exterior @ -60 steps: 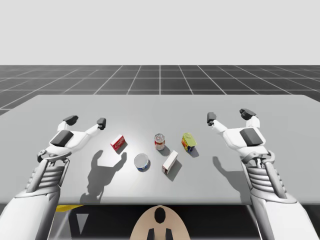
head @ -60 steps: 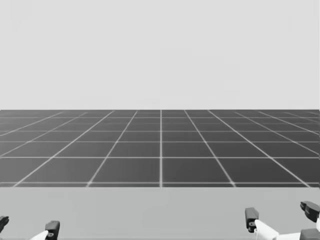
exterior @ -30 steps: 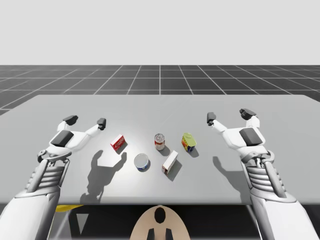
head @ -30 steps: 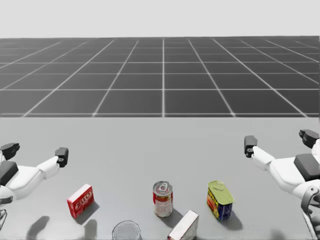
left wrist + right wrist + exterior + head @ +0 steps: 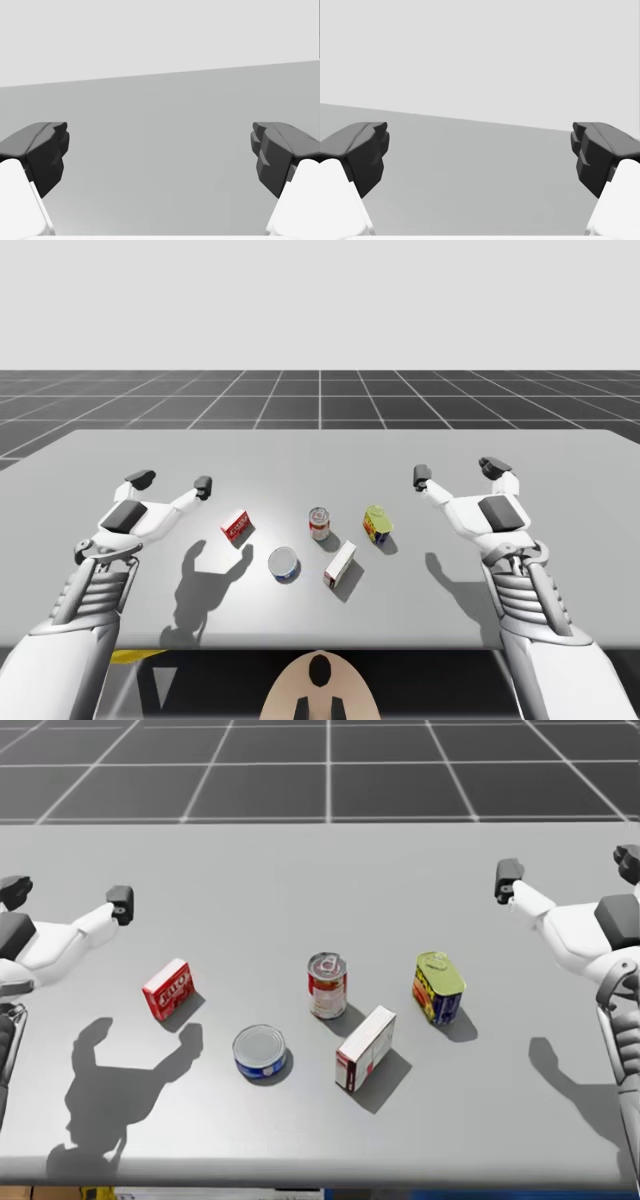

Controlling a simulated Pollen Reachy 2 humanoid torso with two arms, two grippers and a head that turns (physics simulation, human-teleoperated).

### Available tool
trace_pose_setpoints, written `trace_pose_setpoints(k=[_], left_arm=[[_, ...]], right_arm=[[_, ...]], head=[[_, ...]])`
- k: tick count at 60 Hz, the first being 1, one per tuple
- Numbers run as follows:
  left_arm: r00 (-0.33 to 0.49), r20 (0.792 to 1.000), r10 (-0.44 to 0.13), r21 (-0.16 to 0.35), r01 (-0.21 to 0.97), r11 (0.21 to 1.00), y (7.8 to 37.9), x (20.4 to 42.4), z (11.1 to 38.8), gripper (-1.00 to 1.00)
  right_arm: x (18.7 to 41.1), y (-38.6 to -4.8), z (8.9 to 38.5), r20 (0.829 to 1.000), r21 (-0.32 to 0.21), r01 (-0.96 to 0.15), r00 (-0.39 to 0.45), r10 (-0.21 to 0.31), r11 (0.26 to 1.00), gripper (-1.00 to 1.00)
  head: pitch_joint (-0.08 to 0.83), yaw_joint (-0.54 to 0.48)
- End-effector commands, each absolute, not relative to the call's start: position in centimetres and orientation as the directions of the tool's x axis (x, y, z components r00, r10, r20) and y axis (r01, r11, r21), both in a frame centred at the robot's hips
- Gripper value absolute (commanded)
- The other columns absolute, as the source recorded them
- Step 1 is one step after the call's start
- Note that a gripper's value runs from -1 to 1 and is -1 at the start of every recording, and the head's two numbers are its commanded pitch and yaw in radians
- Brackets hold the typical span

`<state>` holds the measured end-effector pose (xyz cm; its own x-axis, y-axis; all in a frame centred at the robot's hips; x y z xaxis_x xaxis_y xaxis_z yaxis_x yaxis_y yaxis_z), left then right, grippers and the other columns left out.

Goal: Grasp the soup can and hold it up.

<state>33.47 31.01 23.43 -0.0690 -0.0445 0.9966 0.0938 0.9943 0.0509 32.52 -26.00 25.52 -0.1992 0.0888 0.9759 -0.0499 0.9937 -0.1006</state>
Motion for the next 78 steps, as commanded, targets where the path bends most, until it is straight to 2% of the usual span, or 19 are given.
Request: trace_pose_setpoints(k=[1,10,16,24,35,41,52,61,69,78], left_arm=[[-0.07,0.997,-0.044,0.051,0.101,0.994,30.9,33.3,23.6,-1.0],[-0.061,0.998,-0.026,0.034,0.135,0.99,30.4,32.4,24.5,-1.0],[-0.01,1.0,-0.015,0.017,0.202,0.979,29.5,31.4,25.3,-1.0],[0.041,0.998,-0.055,0.038,0.344,0.938,27.4,29.6,25.7,-1.0],[0.112,0.993,-0.049,-0.014,0.502,0.865,25.5,28.6,26.1,-1.0],[0.168,0.984,-0.067,-0.042,0.573,0.819,24.3,28.8,25.5,-1.0],[0.207,0.966,-0.155,-0.016,0.645,0.764,21.8,29.4,24.0,-1.0],[0.23,0.955,-0.188,-0.019,0.679,0.734,19.8,30.2,22.8,-1.0],[0.262,0.947,-0.187,-0.049,0.691,0.721,18.5,31.6,21.7,-1.0],[0.284,0.937,-0.204,-0.054,0.695,0.717,16.8,33.4,20.7,-1.0]], right_arm=[[32.5,-25.9,25.5,0.976,-0.1,-0.05,-0.198,0.089,0.994,-1.0],[32.5,-25.9,25.5,0.976,-0.098,-0.05,-0.199,0.086,0.994,-1.0],[32.5,-25.9,25.5,0.976,-0.096,-0.047,-0.199,0.085,0.994,-1.0],[32.9,-25.9,25.1,0.977,-0.105,-0.033,-0.189,0.097,0.994,-1.0],[32.9,-25.8,25.1,0.976,-0.112,-0.034,-0.191,0.104,0.993,-1.0],[33.0,-25.8,25.0,0.977,-0.111,-0.034,-0.188,0.103,0.993,-1.0],[33.0,-25.8,24.9,0.977,-0.112,-0.033,-0.185,0.104,0.993,-1.0],[33.0,-25.8,24.9,0.978,-0.11,-0.035,-0.184,0.102,0.993,-1.0],[33.0,-25.9,25.0,0.978,-0.108,-0.035,-0.185,0.1,0.994,-1.0],[33.0,-25.9,25.0,0.978,-0.108,-0.033,-0.185,0.1,0.994,-1.0]], head=[[0.592,0.02],[0.598,0.02],[0.599,0.01],[0.607,-0.01],[0.625,-0.01],[0.631,0.0],[0.634,0.01],[0.633,0.01],[0.631,0.02],[0.638,0.02]])
